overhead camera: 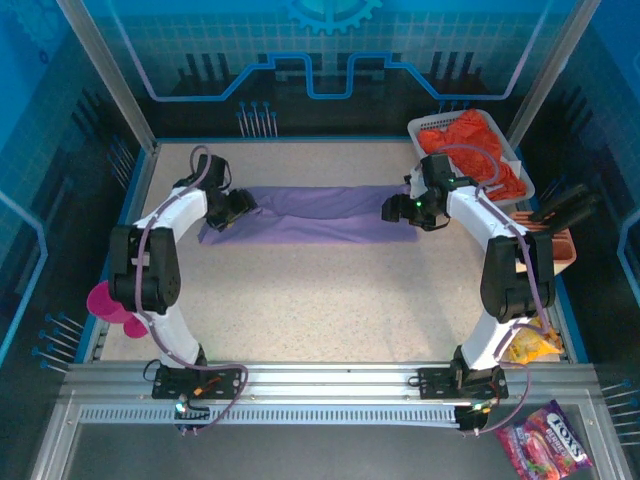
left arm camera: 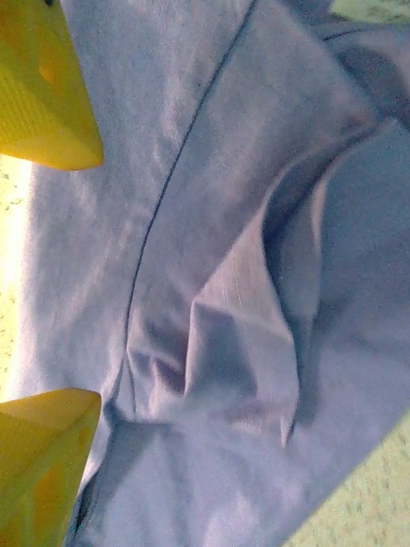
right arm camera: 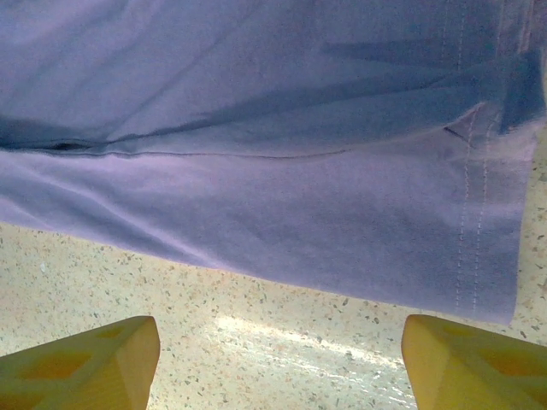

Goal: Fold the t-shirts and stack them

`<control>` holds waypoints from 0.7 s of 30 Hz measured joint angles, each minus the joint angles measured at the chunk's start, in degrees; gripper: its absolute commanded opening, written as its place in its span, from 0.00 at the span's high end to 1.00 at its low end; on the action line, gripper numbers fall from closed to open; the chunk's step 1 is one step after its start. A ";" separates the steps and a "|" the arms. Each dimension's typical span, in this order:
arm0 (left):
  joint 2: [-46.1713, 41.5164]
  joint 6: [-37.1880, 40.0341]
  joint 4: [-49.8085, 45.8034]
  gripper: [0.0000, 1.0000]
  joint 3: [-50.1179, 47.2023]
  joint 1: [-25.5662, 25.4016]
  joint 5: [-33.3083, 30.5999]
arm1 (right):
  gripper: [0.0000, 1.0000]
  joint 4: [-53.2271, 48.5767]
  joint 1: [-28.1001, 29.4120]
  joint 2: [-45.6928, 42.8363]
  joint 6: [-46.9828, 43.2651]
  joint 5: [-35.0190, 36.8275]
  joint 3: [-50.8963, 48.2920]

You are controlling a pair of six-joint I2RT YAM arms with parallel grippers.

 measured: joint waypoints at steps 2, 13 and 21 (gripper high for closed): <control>1.20 -1.79 3.43 0.31 -1.64 0.68 1.49 | 0.24 0.00 0.04 0.00 0.00 0.02 0.00; 8.76 -5.81 14.14 0.31 0.92 1.01 5.20 | 0.24 -0.02 0.04 0.00 -0.44 0.07 0.00; 11.93 -7.15 14.62 0.32 7.85 1.25 5.64 | 0.24 -0.04 0.09 0.00 -0.44 0.04 0.00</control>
